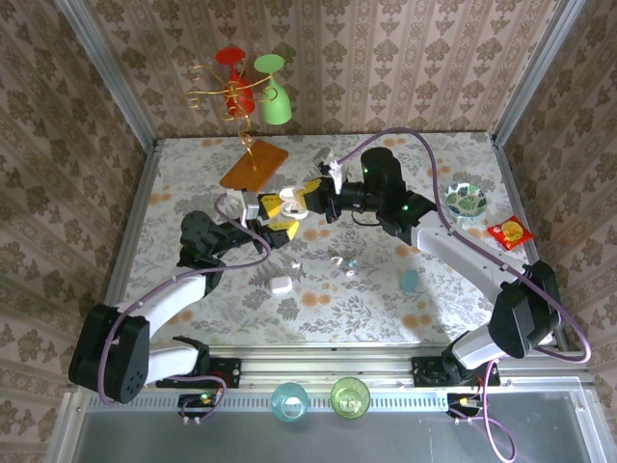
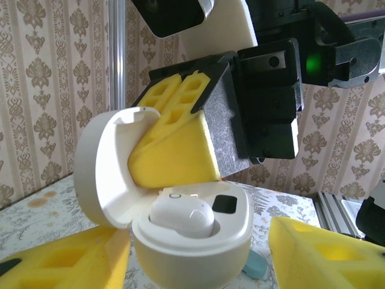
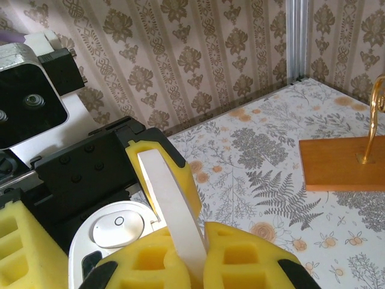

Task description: Insert wireless bluetooth earbuds into charging case

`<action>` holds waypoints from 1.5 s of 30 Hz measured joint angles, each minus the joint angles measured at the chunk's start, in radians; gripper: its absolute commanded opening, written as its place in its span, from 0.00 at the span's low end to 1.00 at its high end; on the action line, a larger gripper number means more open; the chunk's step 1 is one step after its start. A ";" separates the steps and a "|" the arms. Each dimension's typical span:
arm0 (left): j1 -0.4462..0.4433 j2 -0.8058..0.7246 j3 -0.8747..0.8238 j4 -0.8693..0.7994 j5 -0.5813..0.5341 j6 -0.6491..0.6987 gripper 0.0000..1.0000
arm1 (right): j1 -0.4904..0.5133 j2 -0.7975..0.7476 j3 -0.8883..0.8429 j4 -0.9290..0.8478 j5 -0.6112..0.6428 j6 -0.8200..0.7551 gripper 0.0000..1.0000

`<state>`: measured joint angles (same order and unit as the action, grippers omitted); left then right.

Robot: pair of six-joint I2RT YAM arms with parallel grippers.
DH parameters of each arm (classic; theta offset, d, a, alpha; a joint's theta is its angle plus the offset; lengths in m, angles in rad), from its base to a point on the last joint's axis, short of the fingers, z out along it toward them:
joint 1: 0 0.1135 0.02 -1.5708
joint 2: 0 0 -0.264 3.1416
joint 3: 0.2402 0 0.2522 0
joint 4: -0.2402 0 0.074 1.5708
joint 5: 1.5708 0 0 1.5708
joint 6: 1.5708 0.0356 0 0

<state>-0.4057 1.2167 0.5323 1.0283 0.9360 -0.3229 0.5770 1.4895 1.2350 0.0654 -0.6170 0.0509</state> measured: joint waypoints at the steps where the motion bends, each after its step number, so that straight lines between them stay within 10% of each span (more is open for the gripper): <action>1: 0.000 0.002 0.001 0.003 0.000 -0.003 0.54 | 0.000 0.000 0.000 0.000 0.000 0.000 0.00; 16: -0.002 0.015 0.007 0.013 0.007 -0.018 0.29 | -0.001 0.000 0.000 0.001 0.001 0.000 0.02; 30: 0.007 0.021 0.007 0.021 0.000 -0.018 0.28 | -0.003 -0.053 -0.021 0.000 0.005 0.010 0.61; 45: 0.108 0.029 -0.011 0.087 -0.023 -0.026 0.28 | -0.003 -0.263 -0.280 0.034 0.134 0.106 0.70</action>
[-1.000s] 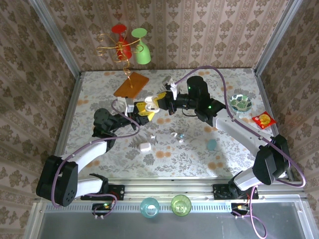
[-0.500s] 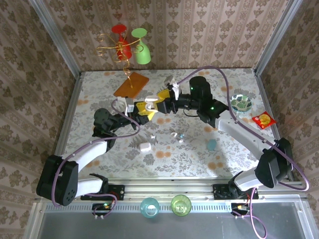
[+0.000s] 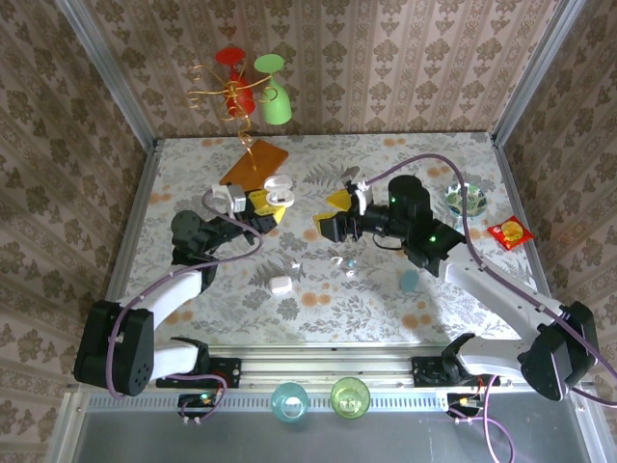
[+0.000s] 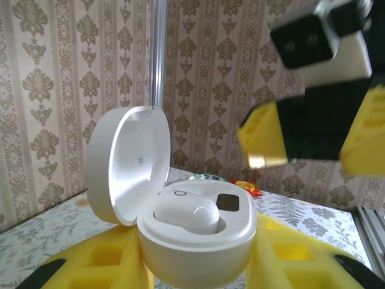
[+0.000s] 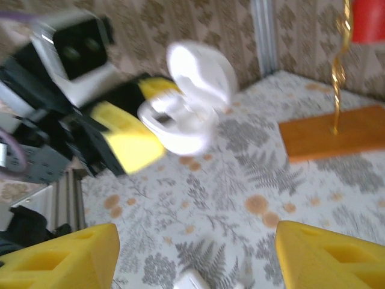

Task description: Insert wireless bluetooth earbuds into charging case

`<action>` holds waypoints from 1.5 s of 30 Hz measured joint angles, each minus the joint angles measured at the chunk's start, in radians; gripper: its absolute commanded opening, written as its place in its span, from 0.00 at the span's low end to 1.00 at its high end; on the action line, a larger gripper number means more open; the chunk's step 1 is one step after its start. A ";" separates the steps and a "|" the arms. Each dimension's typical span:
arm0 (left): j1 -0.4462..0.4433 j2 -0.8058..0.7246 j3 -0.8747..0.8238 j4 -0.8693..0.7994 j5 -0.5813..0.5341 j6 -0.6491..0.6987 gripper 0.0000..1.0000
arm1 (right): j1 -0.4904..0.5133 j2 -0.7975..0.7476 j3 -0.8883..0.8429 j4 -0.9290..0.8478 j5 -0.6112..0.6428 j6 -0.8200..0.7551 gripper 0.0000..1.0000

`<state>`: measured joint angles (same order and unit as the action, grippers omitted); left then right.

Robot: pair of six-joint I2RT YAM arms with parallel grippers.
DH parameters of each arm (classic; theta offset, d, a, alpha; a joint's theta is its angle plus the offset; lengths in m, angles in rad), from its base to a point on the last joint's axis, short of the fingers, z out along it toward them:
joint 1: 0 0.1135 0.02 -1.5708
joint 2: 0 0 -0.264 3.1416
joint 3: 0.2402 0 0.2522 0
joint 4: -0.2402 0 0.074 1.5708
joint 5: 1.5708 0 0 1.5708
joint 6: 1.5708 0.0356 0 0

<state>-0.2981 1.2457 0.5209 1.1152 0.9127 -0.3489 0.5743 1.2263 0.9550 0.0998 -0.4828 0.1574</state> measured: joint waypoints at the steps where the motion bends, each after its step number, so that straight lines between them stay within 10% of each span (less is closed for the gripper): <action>1: 0.005 -0.003 -0.002 0.000 -0.003 0.000 0.28 | 0.000 0.011 -0.015 -0.003 0.017 0.010 0.70; 18: 0.063 -0.089 -0.017 -0.039 -0.093 0.002 0.29 | 0.163 0.413 0.006 -0.098 0.299 -0.001 0.60; 45: 0.195 -0.092 0.012 -0.150 -0.169 0.035 0.29 | 0.423 0.874 0.618 -0.666 0.824 0.020 0.37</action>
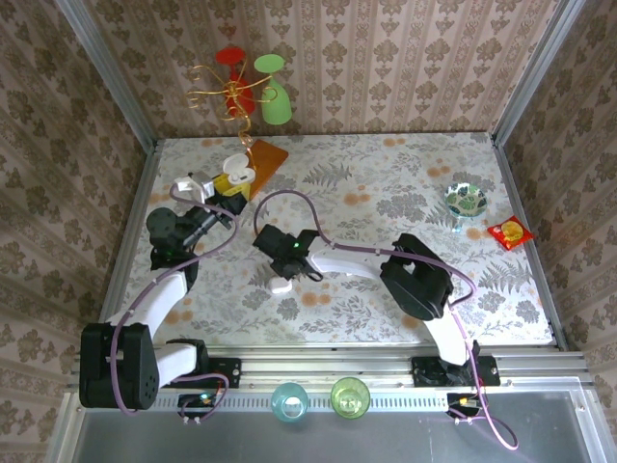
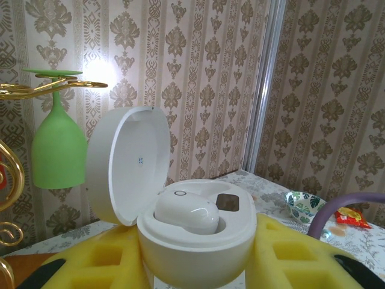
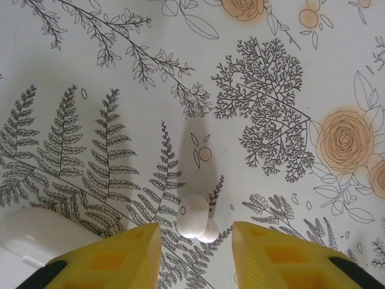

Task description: Insert wireless bluetooth earbuds into charging case

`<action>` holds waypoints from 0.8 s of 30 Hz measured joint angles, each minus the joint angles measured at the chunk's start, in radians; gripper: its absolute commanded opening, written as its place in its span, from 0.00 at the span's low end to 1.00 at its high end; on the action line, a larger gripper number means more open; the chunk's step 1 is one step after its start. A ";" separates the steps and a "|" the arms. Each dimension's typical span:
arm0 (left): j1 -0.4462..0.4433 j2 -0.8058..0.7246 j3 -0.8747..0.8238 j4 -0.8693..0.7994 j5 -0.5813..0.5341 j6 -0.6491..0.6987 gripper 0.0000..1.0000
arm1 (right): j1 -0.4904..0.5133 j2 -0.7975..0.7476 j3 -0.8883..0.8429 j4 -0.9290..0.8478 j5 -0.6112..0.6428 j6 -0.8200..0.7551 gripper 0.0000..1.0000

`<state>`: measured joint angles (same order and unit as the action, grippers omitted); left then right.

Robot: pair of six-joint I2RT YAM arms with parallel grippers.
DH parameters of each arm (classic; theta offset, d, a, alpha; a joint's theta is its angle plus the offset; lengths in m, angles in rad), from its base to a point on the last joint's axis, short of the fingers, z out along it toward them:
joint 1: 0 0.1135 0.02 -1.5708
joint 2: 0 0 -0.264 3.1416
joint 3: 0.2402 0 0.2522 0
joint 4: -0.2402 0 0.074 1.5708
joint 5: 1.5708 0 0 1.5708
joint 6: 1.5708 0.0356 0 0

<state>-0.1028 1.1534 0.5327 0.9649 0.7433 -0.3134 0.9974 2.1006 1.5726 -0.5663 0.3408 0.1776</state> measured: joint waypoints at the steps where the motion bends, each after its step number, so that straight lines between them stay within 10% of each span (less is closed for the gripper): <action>1: 0.000 0.000 0.000 0.000 0.000 0.000 0.29 | 0.002 0.014 0.016 -0.018 0.005 0.010 0.37; 24: 0.000 0.006 0.017 0.011 0.001 -0.001 0.29 | 0.004 0.155 0.194 -0.179 0.032 0.035 0.26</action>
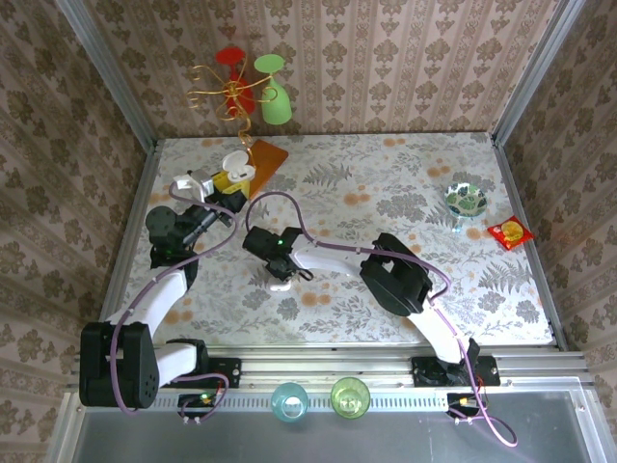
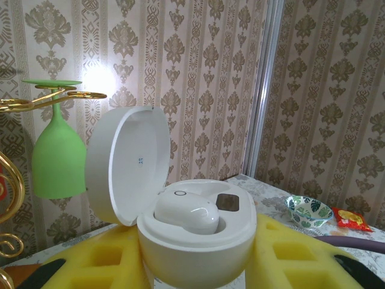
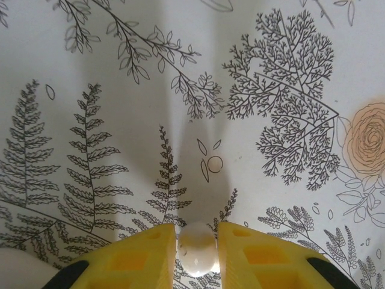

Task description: Insert wireless bluetooth earbuds into charging case

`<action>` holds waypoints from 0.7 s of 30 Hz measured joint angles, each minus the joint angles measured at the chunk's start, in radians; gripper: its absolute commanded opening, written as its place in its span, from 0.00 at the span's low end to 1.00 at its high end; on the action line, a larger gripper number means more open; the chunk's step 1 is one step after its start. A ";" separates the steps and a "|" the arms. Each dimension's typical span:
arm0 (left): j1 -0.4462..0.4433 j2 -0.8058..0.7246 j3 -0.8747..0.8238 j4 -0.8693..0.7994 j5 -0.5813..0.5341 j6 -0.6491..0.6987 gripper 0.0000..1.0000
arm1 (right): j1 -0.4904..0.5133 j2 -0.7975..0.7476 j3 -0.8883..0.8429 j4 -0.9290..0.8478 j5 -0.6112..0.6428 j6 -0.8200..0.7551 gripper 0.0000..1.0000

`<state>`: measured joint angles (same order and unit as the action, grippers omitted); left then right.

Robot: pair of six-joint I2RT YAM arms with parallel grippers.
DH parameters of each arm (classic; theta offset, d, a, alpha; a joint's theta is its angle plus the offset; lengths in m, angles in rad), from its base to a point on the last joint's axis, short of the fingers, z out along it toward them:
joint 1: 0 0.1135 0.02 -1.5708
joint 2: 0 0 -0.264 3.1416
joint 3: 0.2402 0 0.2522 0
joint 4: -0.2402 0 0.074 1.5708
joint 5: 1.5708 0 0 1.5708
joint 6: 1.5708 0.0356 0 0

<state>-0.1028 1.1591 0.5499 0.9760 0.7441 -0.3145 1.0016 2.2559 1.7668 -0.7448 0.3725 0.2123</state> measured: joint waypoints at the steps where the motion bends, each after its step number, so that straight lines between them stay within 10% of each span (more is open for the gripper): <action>1: 0.000 0.000 0.000 0.000 0.000 0.000 0.29 | 0.000 0.003 0.002 -0.003 0.001 0.000 0.26; 21: 0.000 0.000 0.000 0.004 0.000 0.000 0.29 | 0.000 0.036 0.042 -0.050 0.026 -0.030 0.27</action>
<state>-0.1028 1.1591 0.5499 0.9802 0.7444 -0.3145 1.0016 2.2921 1.8084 -0.7944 0.3988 0.1822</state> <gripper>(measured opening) 0.349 0.264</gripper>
